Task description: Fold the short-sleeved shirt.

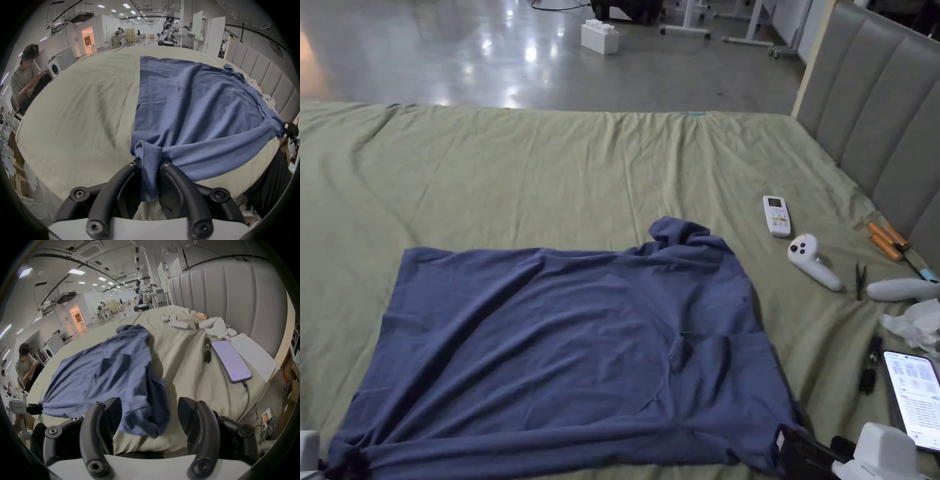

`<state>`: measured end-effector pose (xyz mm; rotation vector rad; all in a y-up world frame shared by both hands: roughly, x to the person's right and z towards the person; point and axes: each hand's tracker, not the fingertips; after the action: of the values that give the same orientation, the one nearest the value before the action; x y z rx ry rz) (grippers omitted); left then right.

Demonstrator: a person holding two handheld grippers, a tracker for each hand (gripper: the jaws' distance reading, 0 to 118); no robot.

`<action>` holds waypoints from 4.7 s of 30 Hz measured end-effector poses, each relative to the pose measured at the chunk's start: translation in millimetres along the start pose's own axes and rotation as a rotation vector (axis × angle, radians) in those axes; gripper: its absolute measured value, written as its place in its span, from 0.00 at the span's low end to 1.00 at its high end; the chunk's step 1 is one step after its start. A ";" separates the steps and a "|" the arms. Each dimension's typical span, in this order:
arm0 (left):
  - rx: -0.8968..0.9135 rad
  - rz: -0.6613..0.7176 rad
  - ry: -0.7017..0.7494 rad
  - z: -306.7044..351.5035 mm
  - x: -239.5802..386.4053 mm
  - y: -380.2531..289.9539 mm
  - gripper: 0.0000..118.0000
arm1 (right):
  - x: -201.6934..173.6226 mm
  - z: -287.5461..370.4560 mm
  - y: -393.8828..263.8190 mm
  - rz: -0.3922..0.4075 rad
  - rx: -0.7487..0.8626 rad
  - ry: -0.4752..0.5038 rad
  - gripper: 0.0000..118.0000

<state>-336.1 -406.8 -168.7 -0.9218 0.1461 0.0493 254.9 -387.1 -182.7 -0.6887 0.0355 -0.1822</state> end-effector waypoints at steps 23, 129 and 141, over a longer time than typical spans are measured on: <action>0.459 0.049 -0.106 118.5 -6.8 -27.0 0.06 | 7.5 60.5 -4.3 0.095 0.177 0.080 0.04; -0.047 0.009 -0.005 -68.6 21.7 79.2 0.12 | -35.4 -131.2 72.0 0.147 -0.104 -0.157 0.05; 0.114 0.350 -0.231 26.1 -33.5 60.9 0.07 | -40.8 -35.0 78.4 0.210 -0.001 -0.146 0.04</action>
<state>-372.9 -348.6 -196.4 -0.7620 0.0933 0.4654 223.8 -342.5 -260.6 -0.6928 -0.0317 0.0703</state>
